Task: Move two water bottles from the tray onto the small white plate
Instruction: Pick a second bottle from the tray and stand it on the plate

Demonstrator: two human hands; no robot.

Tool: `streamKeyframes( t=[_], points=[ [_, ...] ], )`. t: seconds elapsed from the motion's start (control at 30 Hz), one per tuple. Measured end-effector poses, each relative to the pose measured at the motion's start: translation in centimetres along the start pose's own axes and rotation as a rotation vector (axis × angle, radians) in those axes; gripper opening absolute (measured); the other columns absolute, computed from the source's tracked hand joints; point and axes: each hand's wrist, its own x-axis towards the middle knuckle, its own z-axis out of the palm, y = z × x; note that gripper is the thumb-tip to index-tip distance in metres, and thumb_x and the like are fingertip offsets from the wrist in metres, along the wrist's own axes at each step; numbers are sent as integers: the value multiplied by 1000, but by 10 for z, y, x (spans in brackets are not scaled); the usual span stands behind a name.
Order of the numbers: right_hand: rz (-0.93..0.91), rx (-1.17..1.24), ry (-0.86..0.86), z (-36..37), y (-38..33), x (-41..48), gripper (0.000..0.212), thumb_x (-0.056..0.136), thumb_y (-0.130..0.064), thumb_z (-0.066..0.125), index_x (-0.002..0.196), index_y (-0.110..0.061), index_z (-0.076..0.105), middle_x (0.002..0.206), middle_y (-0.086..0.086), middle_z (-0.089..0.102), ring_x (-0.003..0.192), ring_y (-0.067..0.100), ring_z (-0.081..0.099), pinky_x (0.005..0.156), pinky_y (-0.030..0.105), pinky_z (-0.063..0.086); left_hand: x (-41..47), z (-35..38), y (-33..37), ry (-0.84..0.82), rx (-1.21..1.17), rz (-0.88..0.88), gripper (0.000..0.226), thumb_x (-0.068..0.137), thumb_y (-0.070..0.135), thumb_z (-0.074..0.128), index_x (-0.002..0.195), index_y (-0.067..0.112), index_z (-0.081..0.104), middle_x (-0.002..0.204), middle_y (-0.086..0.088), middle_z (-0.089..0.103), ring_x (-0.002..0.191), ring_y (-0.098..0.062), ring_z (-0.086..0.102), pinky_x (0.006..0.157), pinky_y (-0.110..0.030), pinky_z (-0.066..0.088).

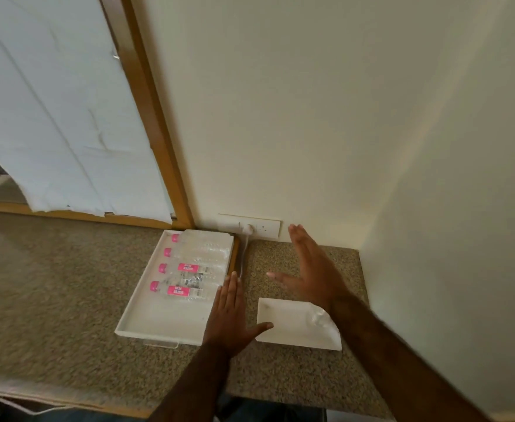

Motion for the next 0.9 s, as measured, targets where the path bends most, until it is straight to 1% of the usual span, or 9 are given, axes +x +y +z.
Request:
streamKeyframes(
  t=[0.07, 0.13, 0.2, 0.5, 0.6, 0.7, 0.73, 0.8, 0.9],
  points=[
    [-46, -25, -1, -1, -13, 15, 108, 82, -75, 56, 158, -17, 7, 167, 4, 8, 153, 14, 4, 119, 37, 17, 15, -23, -6, 35, 43, 62, 128, 78, 99, 34, 162, 9, 0, 170, -14, -11, 157, -26, -14, 128, -48, 2],
    [-80, -31, 1, 0, -24, 31, 108, 82, -75, 55, 158, -16, 6, 168, 3, 7, 153, 13, 1, 121, 36, 15, 29, -46, -15, 102, 80, 105, 121, 82, 96, 34, 161, 10, 0, 170, -17, -4, 157, -31, -7, 125, -51, 3],
    [-103, -28, -4, 3, -36, 45, 106, 83, -74, 55, 158, -16, 7, 168, 3, 7, 153, 13, -1, 122, 36, 13, 38, -67, -26, 155, 134, 96, 119, 85, 93, 35, 159, 7, 1, 169, -20, 0, 156, -35, 0, 124, -53, 8],
    [-184, -23, -77, 49, -86, 98, 104, 85, -75, 50, 158, -13, 9, 168, 5, 8, 154, 18, 2, 124, 39, 13, 31, -126, -97, 317, 107, -104, 128, 82, 96, 32, 161, 2, -2, 170, -17, -9, 158, -27, -11, 128, -46, 1],
    [-194, -54, -117, 79, -97, 106, 108, 82, -82, 44, 158, -14, 8, 168, 5, 7, 154, 18, 1, 124, 42, 14, 16, -130, -122, 344, 79, -179, 128, 81, 97, 30, 161, 2, -2, 170, -18, -9, 158, -28, -8, 128, -47, 1],
    [-213, -69, -182, 111, -112, 110, 113, 77, -88, 32, 158, -12, 8, 168, 7, 7, 154, 19, 3, 123, 38, 6, -4, -126, -152, 352, 38, -274, 131, 79, 98, 31, 161, 2, -3, 170, -18, -8, 158, -31, -6, 127, -48, 1],
    [-215, -73, -199, 121, -116, 110, 115, 76, -89, 30, 158, -11, 8, 168, 7, 8, 154, 20, 4, 123, 39, 8, -10, -123, -161, 352, 31, -305, 132, 78, 99, 32, 161, 2, -3, 170, -18, -8, 158, -31, -7, 127, -48, 1],
    [-213, -71, -243, 143, -122, 110, 113, 77, -86, 33, 157, -11, 8, 167, 9, 10, 154, 21, 6, 124, 43, 13, -24, -114, -178, 352, 10, -370, 135, 76, 100, 34, 161, 2, -3, 170, -18, -6, 158, -30, -7, 127, -49, 2],
    [-202, -78, -312, 174, -124, 106, 109, 81, -81, 40, 157, -10, 7, 167, 10, 9, 154, 22, 5, 122, 36, 9, -46, -95, -196, 334, -32, -444, 137, 74, 101, 35, 161, 3, -4, 171, -17, -7, 157, -28, -11, 127, -49, 2]
  ],
)
